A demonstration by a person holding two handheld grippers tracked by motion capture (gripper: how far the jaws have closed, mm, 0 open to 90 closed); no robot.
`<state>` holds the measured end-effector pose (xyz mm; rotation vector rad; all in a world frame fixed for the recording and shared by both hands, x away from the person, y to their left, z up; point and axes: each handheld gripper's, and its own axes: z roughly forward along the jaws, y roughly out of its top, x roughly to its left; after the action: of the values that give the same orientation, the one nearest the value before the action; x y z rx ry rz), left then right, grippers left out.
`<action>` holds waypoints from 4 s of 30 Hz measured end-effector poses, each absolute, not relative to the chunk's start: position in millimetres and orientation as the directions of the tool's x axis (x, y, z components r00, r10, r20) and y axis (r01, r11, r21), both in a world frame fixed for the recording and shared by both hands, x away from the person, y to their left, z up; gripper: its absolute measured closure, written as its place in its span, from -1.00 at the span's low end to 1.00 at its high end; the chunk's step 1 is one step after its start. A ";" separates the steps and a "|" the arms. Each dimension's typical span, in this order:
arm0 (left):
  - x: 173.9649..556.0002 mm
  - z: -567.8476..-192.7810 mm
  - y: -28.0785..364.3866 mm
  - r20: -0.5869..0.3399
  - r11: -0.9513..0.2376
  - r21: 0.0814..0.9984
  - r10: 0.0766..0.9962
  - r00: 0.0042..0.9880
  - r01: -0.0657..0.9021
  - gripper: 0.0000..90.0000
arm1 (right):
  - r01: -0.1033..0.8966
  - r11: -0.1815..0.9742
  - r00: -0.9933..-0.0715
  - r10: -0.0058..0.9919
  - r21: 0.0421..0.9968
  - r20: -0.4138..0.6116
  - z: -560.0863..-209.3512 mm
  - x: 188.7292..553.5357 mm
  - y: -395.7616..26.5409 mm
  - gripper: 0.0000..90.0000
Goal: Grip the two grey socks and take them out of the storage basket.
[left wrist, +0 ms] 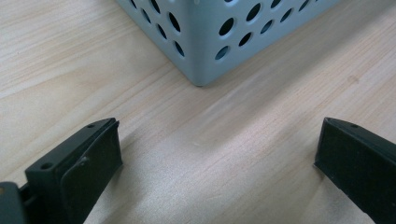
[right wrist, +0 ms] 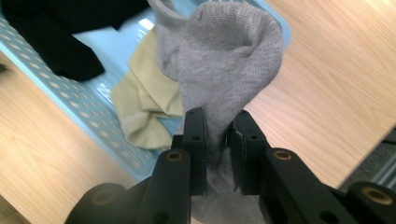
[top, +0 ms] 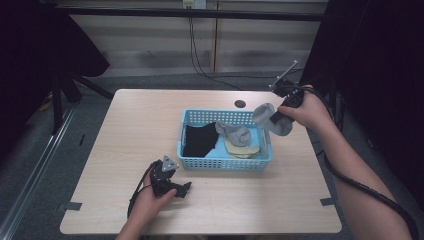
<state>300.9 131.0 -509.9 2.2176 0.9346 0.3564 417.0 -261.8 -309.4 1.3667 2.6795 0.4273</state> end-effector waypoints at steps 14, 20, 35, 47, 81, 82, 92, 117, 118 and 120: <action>301.0 -509.9 130.9 -0.015 -0.497 0.693 0.713 0.701 0.521 -1.00 | 0.819 0.509 -0.527 0.850 0.264 -0.001 -318.3 415.1 -307.3 0.72; 301.0 -509.9 130.9 -0.015 -0.498 0.693 0.713 0.701 0.521 -1.00 | 0.841 0.477 -0.494 0.870 0.255 0.000 -326.1 415.8 -319.3 0.72; 301.0 -510.2 130.8 -0.015 -0.496 0.696 0.714 0.700 0.520 -1.00 | 0.869 0.444 -0.461 0.887 0.217 0.031 -368.8 419.1 -326.2 0.72; 300.7 -510.7 130.2 -0.016 -0.488 0.701 0.719 0.695 0.520 -1.00 | 0.885 0.427 -0.445 0.893 0.186 0.067 -410.8 419.6 -323.2 0.71; 300.8 -510.3 130.5 -0.016 -0.491 0.698 0.717 0.697 0.521 -1.00 | 0.854 0.486 -0.498 0.867 0.184 0.021 -402.7 414.9 -311.6 0.18; 300.8 -510.3 130.5 -0.016 -0.491 0.698 0.717 0.697 0.521 -1.00 | 0.854 0.486 -0.498 0.867 0.184 0.021 -402.7 414.9 -311.6 0.18; 300.9 -509.8 131.1 -0.014 -0.501 0.692 0.711 0.703 0.520 -1.00 | 0.846 0.492 -0.501 0.866 0.207 -0.009 -375.1 415.4 -308.3 -0.04; 300.1 -509.9 131.0 -0.013 -0.498 0.694 0.714 0.700 0.520 -1.00 | 0.774 0.572 -0.595 0.804 0.273 0.001 -355.1 431.8 -232.2 -0.35; 300.0 -509.9 131.0 -0.019 -0.495 0.693 0.714 0.700 0.524 -1.00 | 0.767 0.579 -0.601 0.799 0.278 -0.004 -356.5 432.8 -227.9 -0.35; 300.0 -509.9 131.0 -0.020 -0.495 0.693 0.714 0.700 0.524 -1.00 | 0.759 0.586 -0.612 0.791 0.282 0.003 -359.9 434.4 -217.6 -0.35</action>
<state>300.0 131.0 -509.9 2.2137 0.9396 0.3528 434.4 -217.6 -359.9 1.3196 2.6871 0.3895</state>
